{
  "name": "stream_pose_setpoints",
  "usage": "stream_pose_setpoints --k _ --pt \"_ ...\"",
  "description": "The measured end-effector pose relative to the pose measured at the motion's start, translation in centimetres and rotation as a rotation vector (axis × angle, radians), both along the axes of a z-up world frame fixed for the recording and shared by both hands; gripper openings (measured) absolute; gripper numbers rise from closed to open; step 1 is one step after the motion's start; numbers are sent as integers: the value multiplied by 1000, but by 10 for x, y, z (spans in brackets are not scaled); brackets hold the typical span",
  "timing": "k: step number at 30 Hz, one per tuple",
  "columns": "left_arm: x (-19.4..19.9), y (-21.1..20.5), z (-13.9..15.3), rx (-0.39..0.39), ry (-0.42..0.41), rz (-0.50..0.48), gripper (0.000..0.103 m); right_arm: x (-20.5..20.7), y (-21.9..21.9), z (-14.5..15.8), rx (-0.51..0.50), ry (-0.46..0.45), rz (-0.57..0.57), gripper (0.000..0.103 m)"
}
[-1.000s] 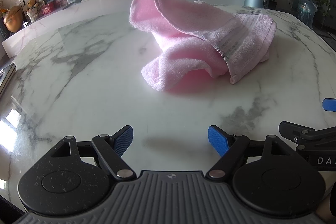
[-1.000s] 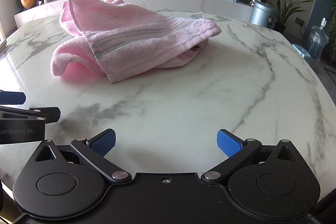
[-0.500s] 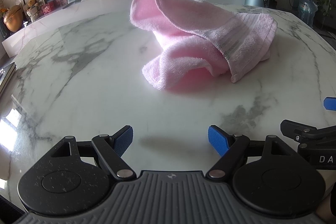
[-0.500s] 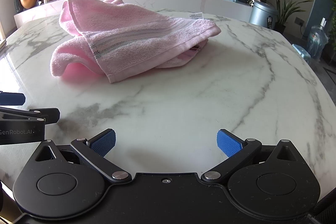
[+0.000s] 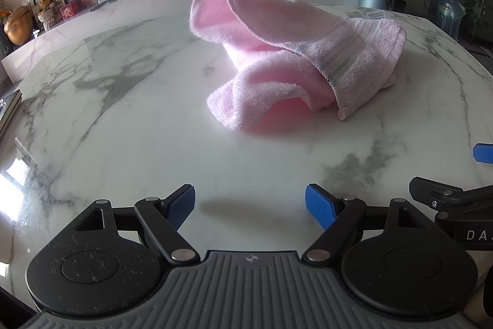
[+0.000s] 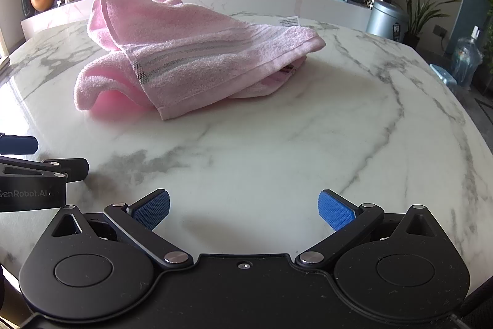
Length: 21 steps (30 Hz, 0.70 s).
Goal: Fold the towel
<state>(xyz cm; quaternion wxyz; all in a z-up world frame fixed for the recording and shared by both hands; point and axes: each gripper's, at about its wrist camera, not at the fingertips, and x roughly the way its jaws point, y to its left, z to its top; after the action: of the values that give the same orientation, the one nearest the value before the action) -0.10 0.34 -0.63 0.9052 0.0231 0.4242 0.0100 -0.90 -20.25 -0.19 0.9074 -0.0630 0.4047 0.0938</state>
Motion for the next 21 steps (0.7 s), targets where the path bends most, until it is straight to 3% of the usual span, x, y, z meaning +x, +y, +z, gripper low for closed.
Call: stream_pose_setpoints --k 21 --pt "1 1 0 -10 1 -2 78 1 -1 -3 -2 10 6 103"
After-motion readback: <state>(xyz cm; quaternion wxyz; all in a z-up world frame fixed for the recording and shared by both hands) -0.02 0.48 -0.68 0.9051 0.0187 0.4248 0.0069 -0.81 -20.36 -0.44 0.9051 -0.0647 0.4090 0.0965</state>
